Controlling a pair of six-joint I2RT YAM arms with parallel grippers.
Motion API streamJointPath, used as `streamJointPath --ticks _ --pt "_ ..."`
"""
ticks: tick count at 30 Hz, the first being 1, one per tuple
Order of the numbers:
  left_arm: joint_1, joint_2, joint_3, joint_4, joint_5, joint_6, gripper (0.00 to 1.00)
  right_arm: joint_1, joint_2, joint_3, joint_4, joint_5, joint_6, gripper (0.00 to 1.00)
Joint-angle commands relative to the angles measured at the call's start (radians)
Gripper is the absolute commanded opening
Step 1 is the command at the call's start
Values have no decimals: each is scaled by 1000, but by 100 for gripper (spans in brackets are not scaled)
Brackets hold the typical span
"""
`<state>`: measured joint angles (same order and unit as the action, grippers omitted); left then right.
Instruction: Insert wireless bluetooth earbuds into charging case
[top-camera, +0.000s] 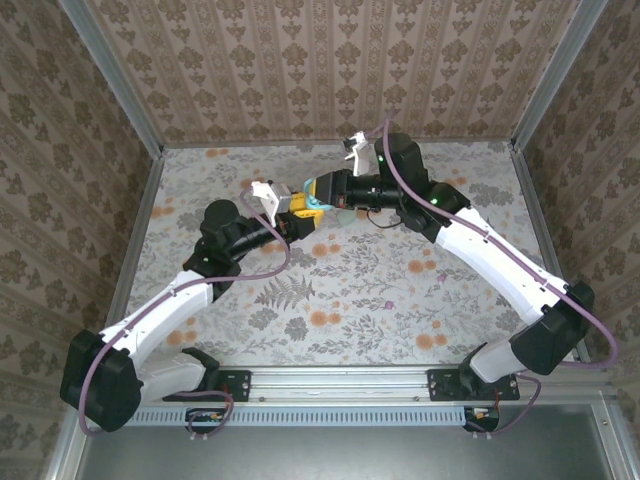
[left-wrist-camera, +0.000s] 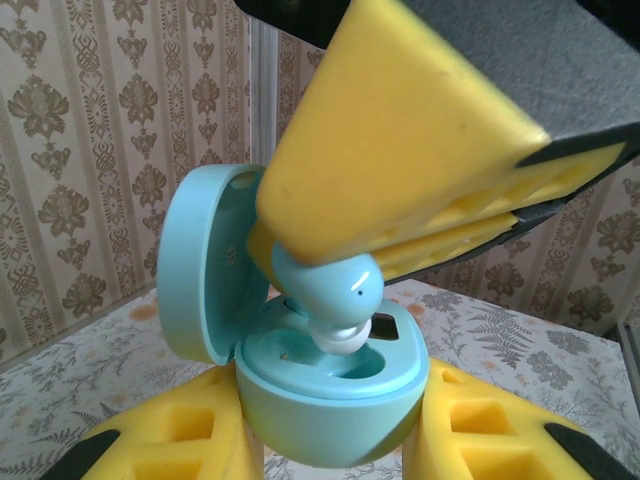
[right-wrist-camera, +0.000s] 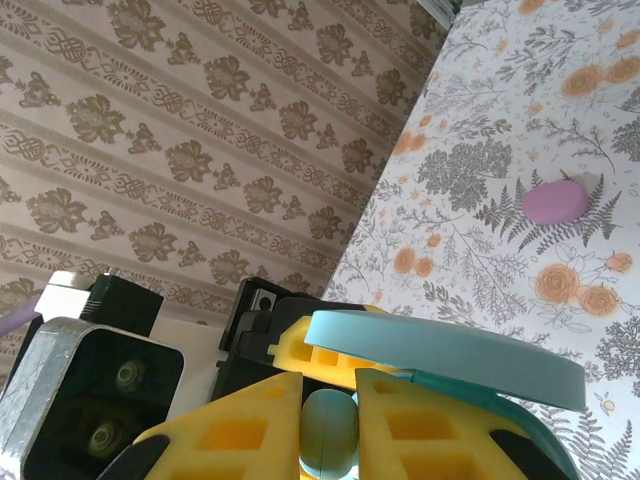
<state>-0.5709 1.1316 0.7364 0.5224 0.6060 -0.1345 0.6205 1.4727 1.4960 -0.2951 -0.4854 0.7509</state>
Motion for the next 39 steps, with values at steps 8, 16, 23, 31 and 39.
streamJointPath --ticks 8,16,23,31,39 --pt "-9 -10 37 32 8 13 30 19 6 58 -89 73 -73 20" --pt "-9 -11 41 33 8 13 30 21 13 79 -140 84 -106 23" --pt "-9 -13 39 31 8 13 30 22 12 90 -145 94 -113 25" --pt "-9 -15 36 30 8 15 30 23 20 105 -149 95 -117 27" --pt "-9 -16 35 28 6 18 30 22 7 114 -122 94 -109 29"
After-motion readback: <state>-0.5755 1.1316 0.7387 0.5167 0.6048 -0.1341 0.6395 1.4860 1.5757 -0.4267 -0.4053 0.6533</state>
